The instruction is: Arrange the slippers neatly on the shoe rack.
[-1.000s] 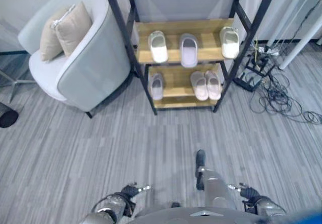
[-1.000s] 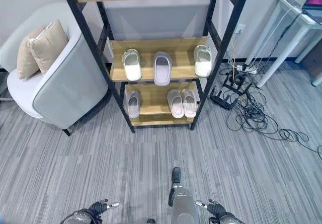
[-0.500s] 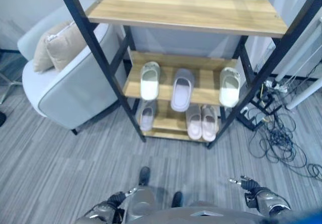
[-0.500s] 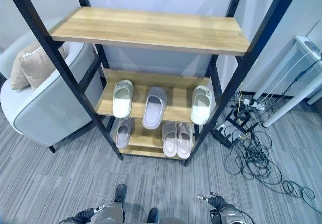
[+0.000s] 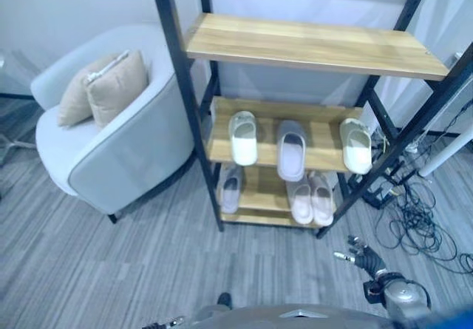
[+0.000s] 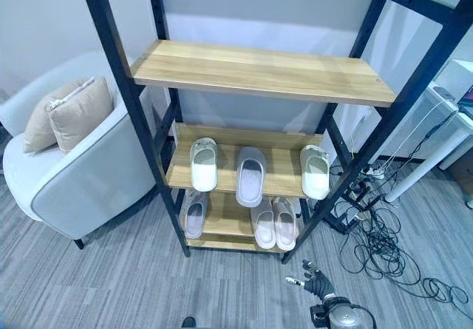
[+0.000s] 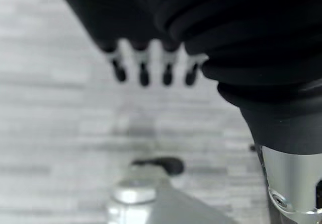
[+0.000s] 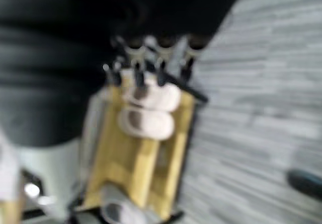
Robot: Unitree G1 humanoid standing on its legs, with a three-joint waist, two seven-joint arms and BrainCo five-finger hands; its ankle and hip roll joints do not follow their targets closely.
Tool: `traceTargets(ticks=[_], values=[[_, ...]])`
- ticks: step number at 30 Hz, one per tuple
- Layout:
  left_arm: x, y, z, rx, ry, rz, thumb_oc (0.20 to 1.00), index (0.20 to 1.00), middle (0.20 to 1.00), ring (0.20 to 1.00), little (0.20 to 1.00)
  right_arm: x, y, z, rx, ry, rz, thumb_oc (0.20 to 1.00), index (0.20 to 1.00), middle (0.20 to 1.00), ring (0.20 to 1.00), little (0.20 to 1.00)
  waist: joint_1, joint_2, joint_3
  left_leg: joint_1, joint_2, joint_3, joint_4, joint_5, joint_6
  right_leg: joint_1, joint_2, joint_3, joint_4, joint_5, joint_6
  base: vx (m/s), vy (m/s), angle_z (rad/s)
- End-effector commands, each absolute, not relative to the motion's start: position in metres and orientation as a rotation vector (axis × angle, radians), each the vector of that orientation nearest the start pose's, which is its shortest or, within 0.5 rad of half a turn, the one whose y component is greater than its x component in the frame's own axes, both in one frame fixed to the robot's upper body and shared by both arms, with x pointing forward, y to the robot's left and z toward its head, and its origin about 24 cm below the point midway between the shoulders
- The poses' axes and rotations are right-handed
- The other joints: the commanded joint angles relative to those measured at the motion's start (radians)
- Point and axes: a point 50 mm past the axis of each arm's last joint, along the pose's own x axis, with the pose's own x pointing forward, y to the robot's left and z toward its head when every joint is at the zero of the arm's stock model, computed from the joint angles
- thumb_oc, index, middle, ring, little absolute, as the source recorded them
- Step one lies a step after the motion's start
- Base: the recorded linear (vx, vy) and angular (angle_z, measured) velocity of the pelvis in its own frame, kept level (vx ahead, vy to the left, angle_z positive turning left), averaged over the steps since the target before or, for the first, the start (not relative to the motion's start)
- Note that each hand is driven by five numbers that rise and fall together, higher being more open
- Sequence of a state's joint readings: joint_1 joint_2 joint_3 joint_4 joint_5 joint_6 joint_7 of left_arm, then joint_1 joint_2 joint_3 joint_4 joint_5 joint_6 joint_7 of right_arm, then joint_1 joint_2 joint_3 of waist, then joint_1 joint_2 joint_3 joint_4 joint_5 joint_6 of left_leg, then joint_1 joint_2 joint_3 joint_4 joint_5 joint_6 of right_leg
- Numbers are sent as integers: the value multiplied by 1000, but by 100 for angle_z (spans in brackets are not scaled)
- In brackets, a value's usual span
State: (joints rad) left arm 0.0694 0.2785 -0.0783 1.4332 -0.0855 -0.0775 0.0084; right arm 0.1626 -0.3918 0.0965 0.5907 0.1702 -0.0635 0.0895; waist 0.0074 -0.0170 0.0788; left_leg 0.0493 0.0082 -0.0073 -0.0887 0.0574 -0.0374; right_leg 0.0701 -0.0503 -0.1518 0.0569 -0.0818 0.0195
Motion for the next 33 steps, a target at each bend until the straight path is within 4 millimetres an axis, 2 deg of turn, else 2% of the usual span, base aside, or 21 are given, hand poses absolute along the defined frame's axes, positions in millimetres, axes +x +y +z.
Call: traceTargets(ticks=[1,2,5,6,7,9,10,11,14,16,18,20,21,22,23,24,25,26,28,30,33], values=[[35,258,-164,280,1355,158,1000,1000,1000,1000,1000,193,-262,-48,-359,452,2,1000,1000,1000,1000,1000,3,-34,11,-8,42,-7,93,-109,11,-24,-124,5,-6,66,132,2,72,-3],[35,258,-164,280,1355,157,1000,1000,1000,1000,1000,193,-262,-48,-360,452,2,1000,1000,1000,1000,1000,4,-33,11,-8,41,-6,93,-110,11,-24,-124,6,-6,66,132,5,98,3],[46,248,-166,309,1321,78,1000,1000,1000,1000,1000,211,-274,-26,-417,350,-70,1000,1000,1000,1000,1000,5,-24,8,-10,31,-6,101,-119,20,-23,-134,4,-6,71,138,14,89,7],[50,243,-167,339,1311,30,1000,1000,1000,1000,1000,232,-278,-2,-450,248,-112,1000,1000,1000,1000,1000,11,-23,9,-13,24,-7,106,-124,24,-24,-139,1,-9,74,141,16,96,10],[51,240,-167,362,1313,-9,1000,1000,1000,1000,1000,241,-280,8,-466,208,-134,1000,1000,1000,1000,1000,14,-22,11,-16,21,-8,108,-127,27,-25,-142,-2,-10,75,142,12,69,0],[52,238,-168,373,1312,-30,1000,1000,1000,1000,1000,248,-283,15,-476,183,-155,1000,1000,1000,1000,1000,18,-20,12,-18,19,-8,110,-129,28,-26,-144,-3,-11,76,143,1,46,-1],[56,236,-168,399,1304,-59,1000,1000,1000,1000,1000,270,-282,39,-498,91,-183,1000,1000,1000,1000,1000,28,-22,22,-33,14,-10,119,-131,30,-33,-148,-6,-14,82,145,-9,53,5],[57,236,-168,399,1303,-58,1000,1000,1000,1000,1000,271,-282,40,-498,90,-183,1000,1000,1000,1000,1000,27,-21,24,-34,14,-10,120,-132,30,-34,-148,-6,-14,82,145,-35,59,4],[66,232,-167,443,1279,-117,1000,1000,1000,1000,1000,303,-287,77,-560,-12,-247,1000,1000,1000,1000,1000,54,-25,57,-87,4,-17,150,-133,32,-55,-157,-17,-24,92,145,-65,39,4],[69,231,-167,450,1270,-120,1000,1000,1000,1000,1000,311,-283,83,-506,-42,-261,1000,1000,1000,1000,1000,56,-25,65,-107,2,-20,162,-134,32,-65,-158,-18,-25,95,144,-81,22,7],[81,231,-165,458,1244,-122,1000,1000,1000,1000,1000,336,-281,105,-436,-80,-297,1000,1000,1000,1000,1000,76,-24,105,-179,-9,-31,199,-130,30,-107,-164,-19,-22,104,141,-133,33,-2],[89,231,-163,462,1222,-121,1000,1000,1000,1000,1000,350,-286,126,-444,-104,-326,1000,1000,1000,1000,1000,86,-24,127,-219,-15,-38,216,-127,29,-136,-167,-20,-17,110,140,-99,24,4],[90,230,-163,460,1220,-120,1000,1000,1000,1000,1000,351,-286,127,-445,-106,-325,1000,1000,1000,1000,1000,85,-23,127,-223,-15,-38,219,-127,29,-139,-167,-19,-16,110,140,-107,43,11],[99,231,-161,473,1191,-117,1000,1000,1000,1000,1000,362,-292,152,-476,-138,-359,1000,1000,1000,1000,1000,92,-20,151,-261,-21,-43,234,-122,26,-169,-171,-18,-9,116,138,-64,32,11],[100,231,-161,471,1189,-116,1000,1000,1000,1000,1000,363,-291,153,-476,-140,-358,1000,1000,1000,1000,1000,90,-19,151,-265,-21,-43,236,-122,26,-172,-171,-18,-7,116,138,-87,70,21],[106,229,-159,480,1169,-119,1000,1000,1000,1000,1000,371,-296,172,-495,-151,-383,1000,1000,1000,1000,1000,94,-14,168,-295,-27,-48,244,-118,25,-200,-173,-14,-1,121,136,-26,40,19],[106,229,-159,480,1168,-119,1000,1000,1000,1000,1000,371,-296,172,-496,-151,-383,1000,1000,1000,1000,1000,94,-14,168,-295,-27,-48,245,-118,25,-201,-173,-14,-1,121,136,-27,69,13],[112,228,-158,470,1149,-114,1000,1000,1000,1000,1000,375,-303,182,-490,-138,-405,1000,1000,1000,1000,1000,98,-10,182,-315,-31,-52,249,-116,24,-219,-176,-11,2,125,135,-3,31,2],[116,226,-157,454,1135,-108,1000,1000,1000,1000,1000,377,-306,187,-493,-130,-416,1000,1000,1000,1000,1000,101,-6,189,-328,-33,-53,253,-114,24,-229,-179,-11,5,125,136,2,40,4],[129,225,-153,402,1081,-65,1000,1000,1000,1000,1000,379,-311,193,-485,-119,-433,1000,1000,1000,1000,1000,108,2,206,-357,-41,-62,259,-108,22,-251,-181,-13,9,128,135,26,43,6],[118,224,-157,421,1125,-75,1000,1000,1000,1000,1000,382,-316,201,-538,-88,-432,1000,1000,1000,1000,1000,120,3,225,-388,-49,-73,264,-102,17,-274,-187,-19,9,133,136,45,27,13]])
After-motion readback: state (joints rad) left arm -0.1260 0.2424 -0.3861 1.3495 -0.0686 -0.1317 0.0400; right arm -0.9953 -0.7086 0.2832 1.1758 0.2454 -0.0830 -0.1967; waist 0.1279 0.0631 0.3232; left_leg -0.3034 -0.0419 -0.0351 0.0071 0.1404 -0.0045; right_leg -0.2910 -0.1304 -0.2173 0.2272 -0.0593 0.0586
